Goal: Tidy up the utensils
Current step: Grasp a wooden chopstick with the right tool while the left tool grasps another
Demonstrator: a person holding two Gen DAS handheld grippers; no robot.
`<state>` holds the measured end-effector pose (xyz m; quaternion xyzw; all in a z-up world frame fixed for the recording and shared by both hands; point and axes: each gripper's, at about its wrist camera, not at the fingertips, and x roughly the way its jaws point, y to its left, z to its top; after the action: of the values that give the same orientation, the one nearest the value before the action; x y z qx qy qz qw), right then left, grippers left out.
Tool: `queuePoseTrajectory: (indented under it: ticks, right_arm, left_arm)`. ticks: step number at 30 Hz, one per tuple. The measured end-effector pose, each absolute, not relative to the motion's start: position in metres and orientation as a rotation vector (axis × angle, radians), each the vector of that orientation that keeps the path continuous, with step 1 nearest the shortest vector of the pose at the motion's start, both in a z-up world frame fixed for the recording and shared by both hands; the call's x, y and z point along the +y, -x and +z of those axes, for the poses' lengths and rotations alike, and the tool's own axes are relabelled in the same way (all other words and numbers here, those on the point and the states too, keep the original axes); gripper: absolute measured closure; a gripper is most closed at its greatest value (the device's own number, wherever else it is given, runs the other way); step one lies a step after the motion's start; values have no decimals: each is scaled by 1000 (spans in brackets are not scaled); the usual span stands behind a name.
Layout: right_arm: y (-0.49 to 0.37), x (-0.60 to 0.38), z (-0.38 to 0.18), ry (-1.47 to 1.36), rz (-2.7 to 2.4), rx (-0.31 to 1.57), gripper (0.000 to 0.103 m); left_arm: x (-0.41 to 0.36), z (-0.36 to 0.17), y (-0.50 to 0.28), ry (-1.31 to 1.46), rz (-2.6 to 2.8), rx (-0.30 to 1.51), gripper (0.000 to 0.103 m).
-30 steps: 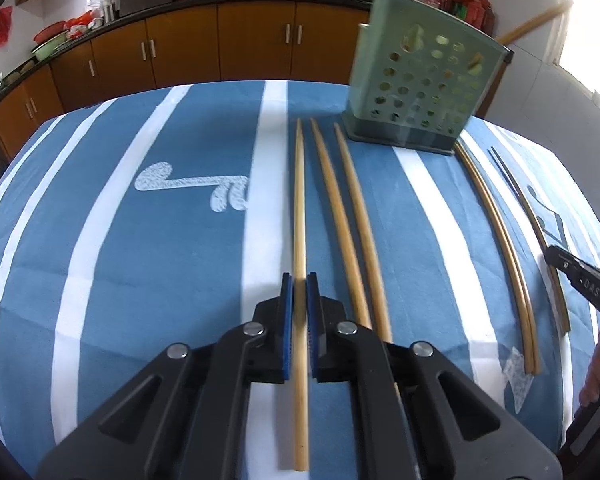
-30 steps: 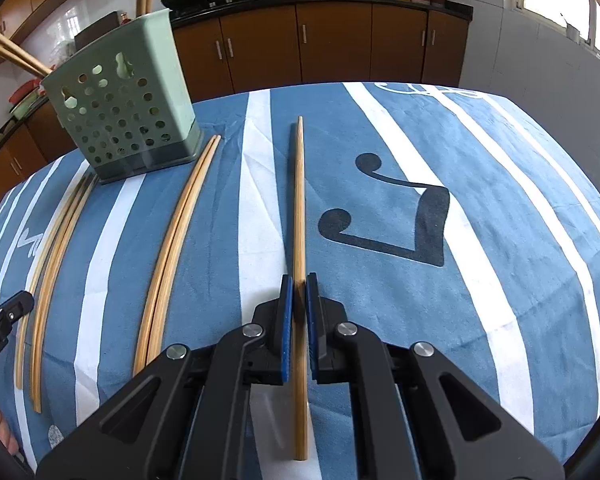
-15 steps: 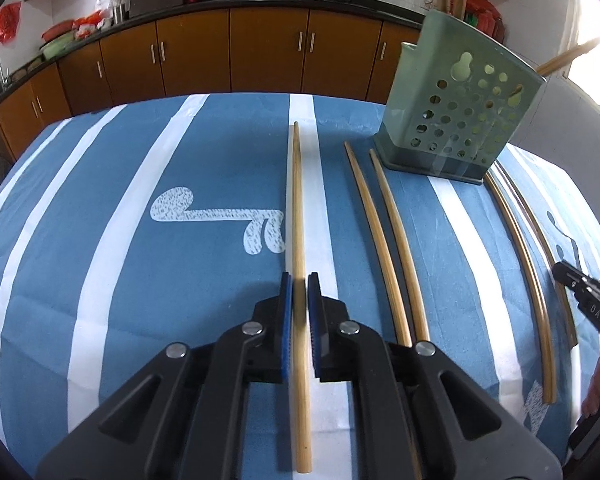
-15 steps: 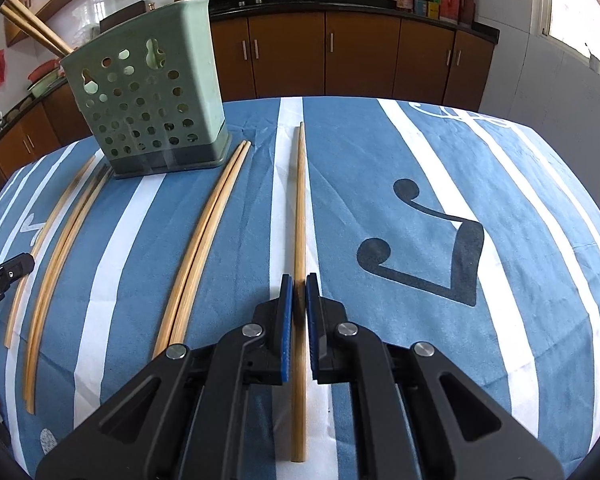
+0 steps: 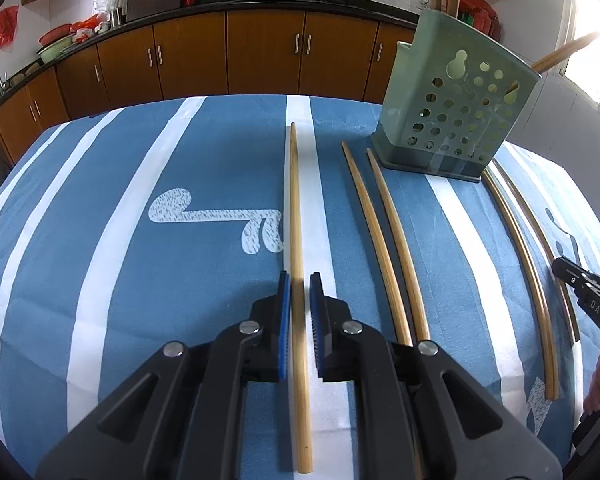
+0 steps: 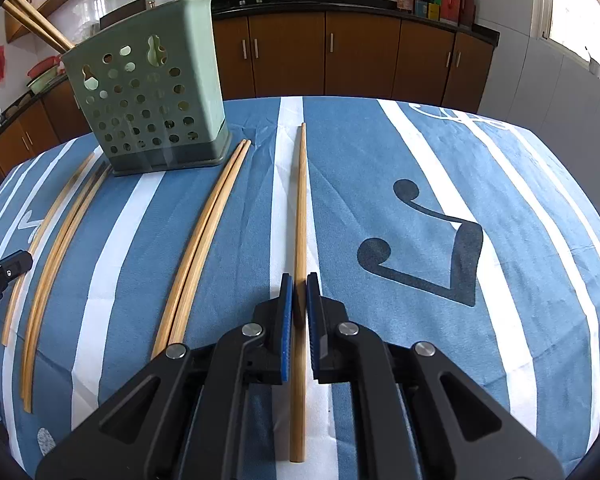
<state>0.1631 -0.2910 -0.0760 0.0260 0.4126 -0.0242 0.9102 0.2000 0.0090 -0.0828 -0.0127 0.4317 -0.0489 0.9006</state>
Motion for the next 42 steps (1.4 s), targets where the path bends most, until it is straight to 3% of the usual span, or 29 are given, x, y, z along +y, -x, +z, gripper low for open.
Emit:
queuePoseTrajectory:
  ticks: [42]
  right_arm:
    - [-153,-290,-78,-56,-54,852,90]
  left_arm:
    - [8,-82,-183,-3,-108,896,90]
